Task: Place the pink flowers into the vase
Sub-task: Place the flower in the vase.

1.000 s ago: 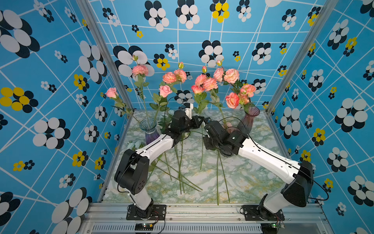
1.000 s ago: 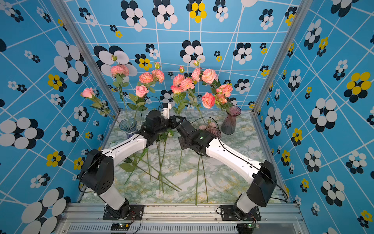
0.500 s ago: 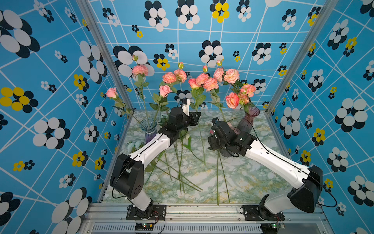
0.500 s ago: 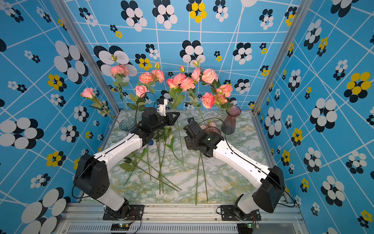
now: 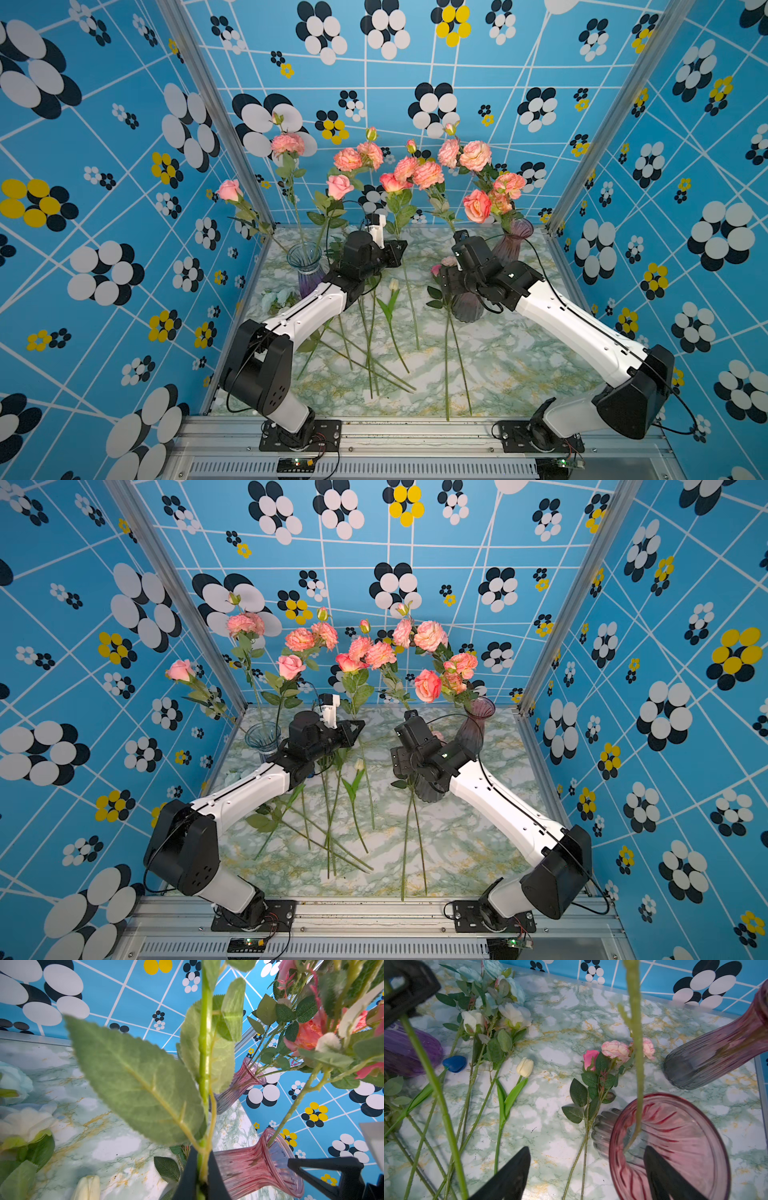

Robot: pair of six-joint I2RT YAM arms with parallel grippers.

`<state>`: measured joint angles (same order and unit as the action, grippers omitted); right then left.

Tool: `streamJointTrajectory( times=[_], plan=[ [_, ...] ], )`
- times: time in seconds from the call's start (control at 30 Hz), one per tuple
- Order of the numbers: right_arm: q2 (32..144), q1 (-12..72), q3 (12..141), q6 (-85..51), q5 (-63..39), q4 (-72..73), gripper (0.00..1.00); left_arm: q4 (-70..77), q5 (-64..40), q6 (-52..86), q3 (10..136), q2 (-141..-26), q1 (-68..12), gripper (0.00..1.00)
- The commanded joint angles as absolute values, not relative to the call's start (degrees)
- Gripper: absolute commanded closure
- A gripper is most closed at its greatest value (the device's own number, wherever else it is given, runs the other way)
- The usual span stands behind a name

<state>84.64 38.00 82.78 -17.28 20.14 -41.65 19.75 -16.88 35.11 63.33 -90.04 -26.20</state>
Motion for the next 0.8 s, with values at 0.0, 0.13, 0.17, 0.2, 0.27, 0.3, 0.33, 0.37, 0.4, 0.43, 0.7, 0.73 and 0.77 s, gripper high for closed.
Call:
streamJointTrajectory(
  times=[0.0,0.13,0.17,0.2,0.27,0.3,0.33,0.37,0.4,0.43,0.7,0.73,0.77],
  plan=[
    [86.66,37.12,86.99,-16.63,18.31,-42.54,0.12,22.3,-16.52,35.22,61.42,-87.04,-26.19,1.0],
    [88.6,37.0,90.08,-16.39,18.12,-43.12,0.12,22.68,-16.53,35.29,58.86,-85.1,-26.61,1.0],
    [88.91,36.97,90.45,-16.32,18.11,-43.12,0.12,22.68,-16.48,34.98,58.35,-84.62,-26.87,1.0],
    [89.31,36.91,90.84,-16.26,18.12,-43.13,0.11,22.41,-16.29,34.56,57.78,-83.85,-27.18,1.0],
    [90.01,36.59,91.23,-16.22,18.53,-43.72,0.12,22.11,-15.8,33.96,56.51,-82.4,-27.76,1.0],
    [90.19,36.38,91.23,-16.25,18.7,-43.85,0.11,22.05,-15.55,33.84,55.74,-81.58,-28.1,1.0],
    [90.29,36.18,91.24,-16.33,19.04,-43.81,0.11,22.06,-15.4,33.84,54.97,-80.9,-28.37,1.0],
    [90.39,35.92,91.23,-16.5,19.26,-43.73,0.11,22.06,-15.29,33.91,54.35,-80.33,-28.6,1.0],
    [90.55,35.48,92.84,-16.59,19.34,-43.84,0.11,22.06,-15.44,33.93,53.64,-79.9,-28.88,1.0],
    [90.68,35.06,93.32,-16.74,19.34,-43.93,0.11,22.06,-15.24,33.81,52.87,-79.24,-29.07,1.0],
    [89.67,34.27,93.05,-16.34,18.46,-44.23,0.11,21.68,-13.12,31.52,46.64,-72.53,-30.79,1.0],
    [89.36,34.27,92.76,-16.26,18.38,-44.18,0.11,22.13,-12.65,31.03,45.76,-71.45,-31.14,1.0],
    [89.09,34.2,92.46,-16.1,18.21,-44.03,0.11,22.26,-12.07,30.61,45.09,-70.49,-31.52,1.0]
  ],
)
